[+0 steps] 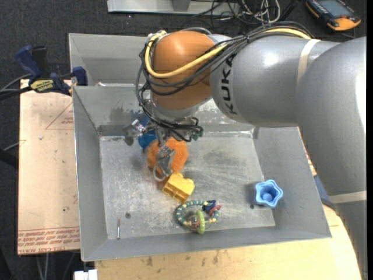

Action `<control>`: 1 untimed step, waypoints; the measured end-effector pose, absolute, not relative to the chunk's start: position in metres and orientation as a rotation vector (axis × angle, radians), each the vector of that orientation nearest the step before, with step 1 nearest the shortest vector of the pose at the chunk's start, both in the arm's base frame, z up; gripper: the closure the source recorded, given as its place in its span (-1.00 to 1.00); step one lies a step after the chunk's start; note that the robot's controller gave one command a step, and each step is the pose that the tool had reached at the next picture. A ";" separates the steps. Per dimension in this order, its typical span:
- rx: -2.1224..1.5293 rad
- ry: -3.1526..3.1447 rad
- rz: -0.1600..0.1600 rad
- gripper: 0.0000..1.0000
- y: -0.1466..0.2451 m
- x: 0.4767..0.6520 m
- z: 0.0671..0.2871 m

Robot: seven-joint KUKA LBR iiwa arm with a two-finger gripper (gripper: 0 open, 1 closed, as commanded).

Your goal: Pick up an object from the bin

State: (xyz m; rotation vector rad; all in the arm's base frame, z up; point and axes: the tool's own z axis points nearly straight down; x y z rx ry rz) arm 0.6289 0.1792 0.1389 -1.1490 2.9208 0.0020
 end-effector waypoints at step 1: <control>-1.022 2.967 0.003 -1.00 0.149 0.631 0.136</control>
Offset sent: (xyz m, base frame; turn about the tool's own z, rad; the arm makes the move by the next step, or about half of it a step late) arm 0.0251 -0.0190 -0.0689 -0.5579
